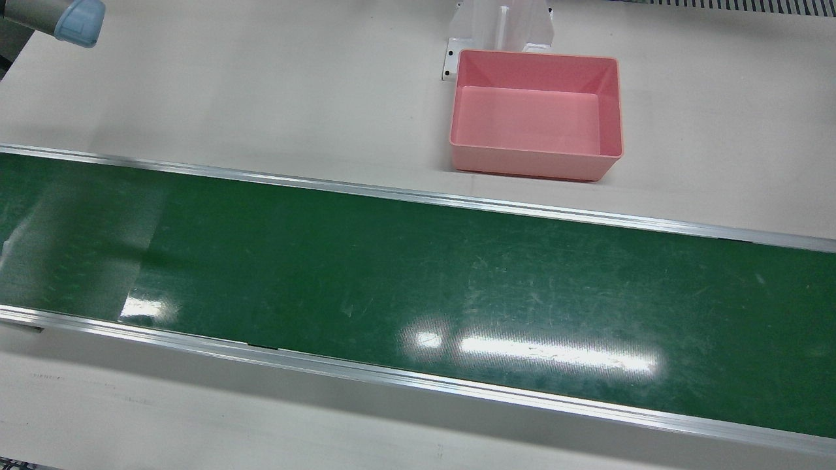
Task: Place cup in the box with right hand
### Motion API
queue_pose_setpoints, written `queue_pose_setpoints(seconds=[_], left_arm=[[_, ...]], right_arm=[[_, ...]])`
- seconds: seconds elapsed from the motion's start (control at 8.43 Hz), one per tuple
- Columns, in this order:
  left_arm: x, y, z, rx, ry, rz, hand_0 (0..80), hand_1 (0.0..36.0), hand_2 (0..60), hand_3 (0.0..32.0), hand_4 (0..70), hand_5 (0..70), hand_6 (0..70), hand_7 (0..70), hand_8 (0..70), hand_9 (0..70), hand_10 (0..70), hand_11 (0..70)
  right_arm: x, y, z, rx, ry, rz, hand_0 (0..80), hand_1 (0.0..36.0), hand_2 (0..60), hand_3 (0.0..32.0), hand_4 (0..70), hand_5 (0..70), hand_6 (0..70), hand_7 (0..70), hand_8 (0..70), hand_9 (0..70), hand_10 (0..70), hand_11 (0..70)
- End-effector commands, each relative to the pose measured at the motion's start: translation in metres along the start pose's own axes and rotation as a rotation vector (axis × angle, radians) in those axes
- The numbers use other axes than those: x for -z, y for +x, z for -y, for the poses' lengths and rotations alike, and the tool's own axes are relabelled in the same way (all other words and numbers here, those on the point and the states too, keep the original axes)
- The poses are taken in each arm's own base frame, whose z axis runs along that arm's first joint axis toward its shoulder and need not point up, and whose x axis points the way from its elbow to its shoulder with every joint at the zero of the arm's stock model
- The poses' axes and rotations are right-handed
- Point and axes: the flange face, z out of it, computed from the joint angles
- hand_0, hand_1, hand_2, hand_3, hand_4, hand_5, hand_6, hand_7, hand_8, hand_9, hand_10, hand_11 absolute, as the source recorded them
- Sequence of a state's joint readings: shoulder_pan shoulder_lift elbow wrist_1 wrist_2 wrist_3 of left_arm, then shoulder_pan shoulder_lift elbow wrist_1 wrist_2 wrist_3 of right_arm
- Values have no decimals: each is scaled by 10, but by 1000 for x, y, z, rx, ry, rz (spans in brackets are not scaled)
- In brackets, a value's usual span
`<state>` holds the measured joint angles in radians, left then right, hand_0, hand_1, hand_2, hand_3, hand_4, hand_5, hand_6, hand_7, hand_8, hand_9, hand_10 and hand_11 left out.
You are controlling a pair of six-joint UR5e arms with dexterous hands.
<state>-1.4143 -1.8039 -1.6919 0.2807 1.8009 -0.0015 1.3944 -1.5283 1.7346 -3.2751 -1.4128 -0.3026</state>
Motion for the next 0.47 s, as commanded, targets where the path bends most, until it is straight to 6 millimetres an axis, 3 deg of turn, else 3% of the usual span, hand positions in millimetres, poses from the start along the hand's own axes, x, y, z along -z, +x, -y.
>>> queue_pose_setpoints(seconds=[0.0, 0.36], left_arm=[[0, 0, 0, 0, 0, 0, 0, 0, 0, 0, 0, 0, 0, 0, 0, 0, 0, 0], [0, 0, 0, 0, 0, 0, 0, 0, 0, 0, 0, 0, 0, 0, 0, 0, 0, 0]], right_arm=[[0, 0, 0, 1, 1, 0, 387, 86, 53, 0, 0, 22, 34, 140, 12, 57, 0, 0], [-1, 1, 0, 1, 0, -2, 386, 86, 55, 0, 0, 22, 35, 144, 14, 61, 0, 0]])
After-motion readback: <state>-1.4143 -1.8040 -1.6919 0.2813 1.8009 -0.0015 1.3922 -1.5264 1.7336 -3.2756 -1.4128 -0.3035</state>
